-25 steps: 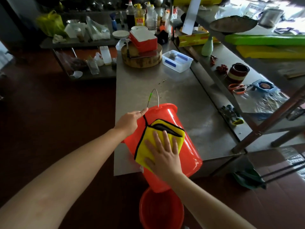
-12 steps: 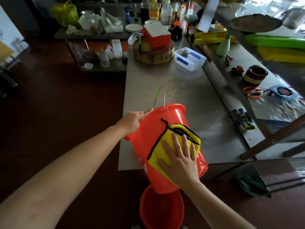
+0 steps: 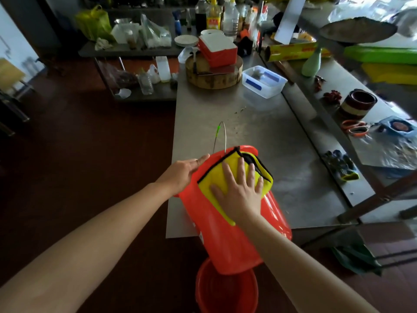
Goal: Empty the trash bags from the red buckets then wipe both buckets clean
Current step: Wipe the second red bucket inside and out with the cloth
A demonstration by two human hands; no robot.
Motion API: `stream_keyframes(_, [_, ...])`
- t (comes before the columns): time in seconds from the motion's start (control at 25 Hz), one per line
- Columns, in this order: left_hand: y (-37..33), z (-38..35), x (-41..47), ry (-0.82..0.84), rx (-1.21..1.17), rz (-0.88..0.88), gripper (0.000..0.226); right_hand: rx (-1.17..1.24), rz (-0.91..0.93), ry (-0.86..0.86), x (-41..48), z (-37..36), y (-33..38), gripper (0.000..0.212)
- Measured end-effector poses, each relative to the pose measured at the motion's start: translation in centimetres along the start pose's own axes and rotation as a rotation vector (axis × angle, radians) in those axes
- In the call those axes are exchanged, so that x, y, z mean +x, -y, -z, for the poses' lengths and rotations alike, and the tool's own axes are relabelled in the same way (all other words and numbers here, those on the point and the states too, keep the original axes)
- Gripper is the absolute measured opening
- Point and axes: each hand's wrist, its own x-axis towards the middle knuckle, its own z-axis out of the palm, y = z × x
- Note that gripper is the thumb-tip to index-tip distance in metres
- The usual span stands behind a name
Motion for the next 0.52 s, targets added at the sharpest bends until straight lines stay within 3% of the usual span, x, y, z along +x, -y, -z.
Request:
stream_keyframes(0.16, [0.8, 0.0, -0.6, 0.005, -0.039, 0.031, 0.062, -0.002, 0.020, -0.005, 0.2, 0.0, 0.5, 0.077])
stream_keyframes(0.32, [1.5, -0.3, -1.3, -0.024, -0.041, 0.051, 0.070, -0.016, 0.048, -0.064, -5.7, -1.3, -4.1, 0.079])
stream_keyframes(0.4, [1.2, -0.7, -1.9, -0.043, 0.018, 0.064, 0.064, -0.008, 0.013, -0.070, -8.5, -1.8, -6.3, 0.080])
stream_keyframes(0.52, [-1.1, -0.7, -0.9, -0.291, 0.293, -0.163, 0.042, -0.012, -0.012, -0.068, -11.1, -2.4, -7.9, 0.081])
